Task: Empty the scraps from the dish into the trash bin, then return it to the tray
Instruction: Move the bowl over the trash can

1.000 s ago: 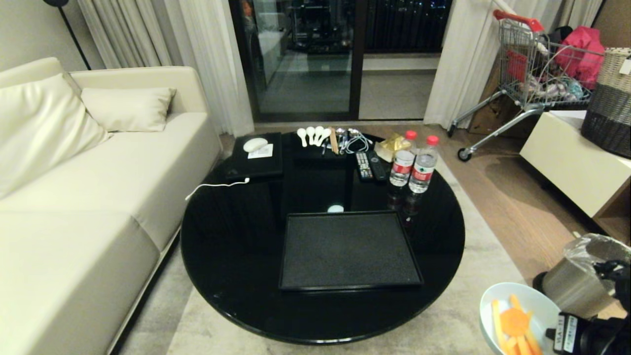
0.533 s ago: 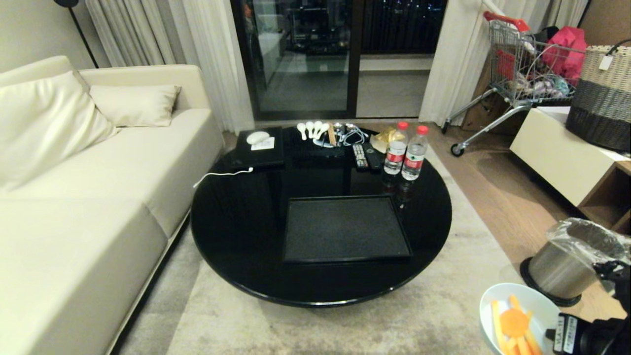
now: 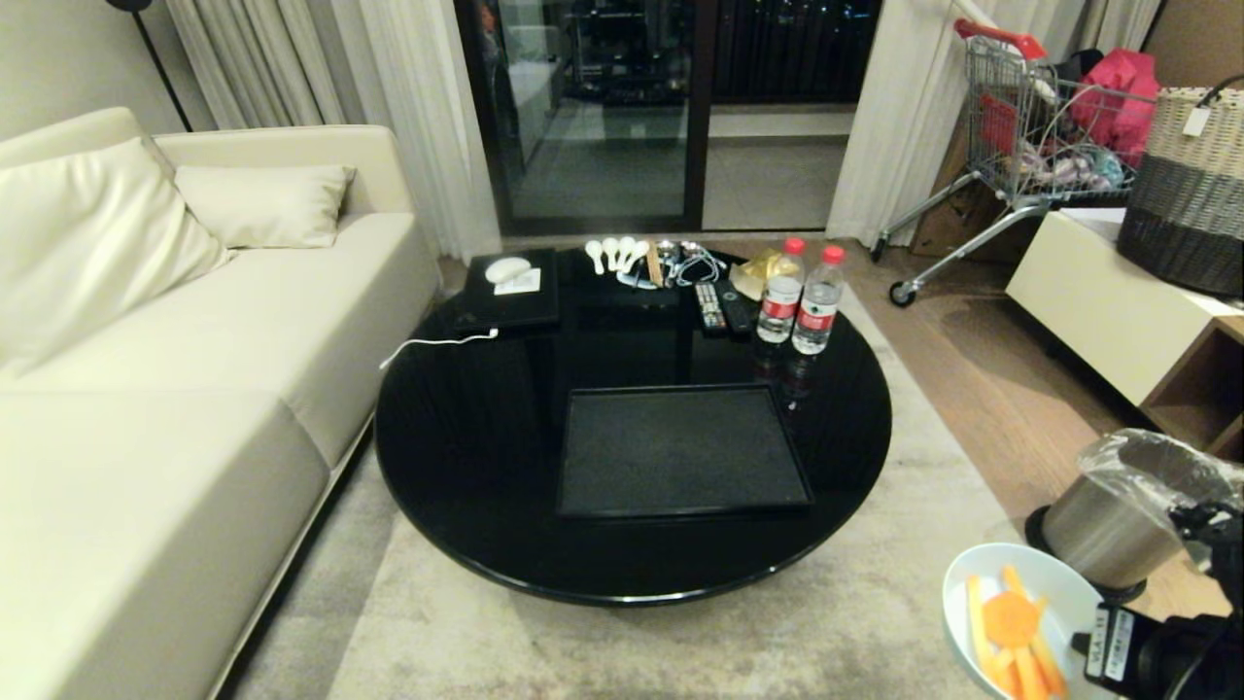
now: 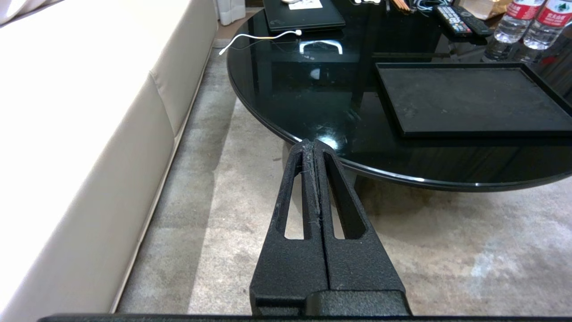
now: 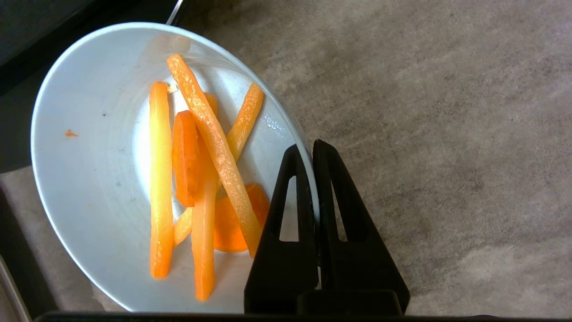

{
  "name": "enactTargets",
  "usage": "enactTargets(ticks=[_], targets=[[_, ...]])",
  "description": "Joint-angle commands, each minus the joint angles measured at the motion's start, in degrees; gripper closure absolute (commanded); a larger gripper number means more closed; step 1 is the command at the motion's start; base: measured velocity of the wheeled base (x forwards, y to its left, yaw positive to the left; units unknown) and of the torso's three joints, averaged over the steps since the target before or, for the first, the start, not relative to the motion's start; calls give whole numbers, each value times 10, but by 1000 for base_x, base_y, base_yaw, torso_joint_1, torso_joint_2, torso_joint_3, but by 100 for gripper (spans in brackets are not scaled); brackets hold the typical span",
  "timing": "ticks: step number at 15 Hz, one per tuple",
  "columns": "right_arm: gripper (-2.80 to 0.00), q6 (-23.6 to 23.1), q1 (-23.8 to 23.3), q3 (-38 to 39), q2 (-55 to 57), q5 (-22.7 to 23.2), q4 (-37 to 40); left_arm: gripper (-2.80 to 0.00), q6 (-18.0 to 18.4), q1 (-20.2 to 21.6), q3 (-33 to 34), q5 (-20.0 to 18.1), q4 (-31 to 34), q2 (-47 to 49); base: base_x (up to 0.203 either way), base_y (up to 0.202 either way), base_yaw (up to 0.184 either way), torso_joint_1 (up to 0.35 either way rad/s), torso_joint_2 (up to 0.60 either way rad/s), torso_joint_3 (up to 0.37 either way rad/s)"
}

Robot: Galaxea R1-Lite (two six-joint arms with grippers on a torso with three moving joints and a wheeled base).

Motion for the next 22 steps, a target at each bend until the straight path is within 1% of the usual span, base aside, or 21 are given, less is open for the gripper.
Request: enactTargets(ticks=[1,7,10,11,13,14,22], targets=[[0,2,0,0,-6,-1,-1,0,0,0,0,0,0,0,0,0,0,0,0,0],[0,4,4,0,-1,-8,-3,0,0,0,0,0,0,0,0,0,0,0,0,0],[0,4,2,5,8,-9,-20,0,0,0,0,0,0,0,0,0,0,0,0,0],[0,7,1,6,9,-9,-20,0,0,0,0,0,0,0,0,0,0,0,0,0],[0,27,1,4,9,-14,-18,0,0,0,0,0,0,0,0,0,0,0,0,0],[0,27,1,5,9,-14,-17,0,0,0,0,0,0,0,1,7,-62,0,4,2],[0,28,1,5,13,-17,-19,0,0,0,0,0,0,0,1,10,-160,3,1,2]])
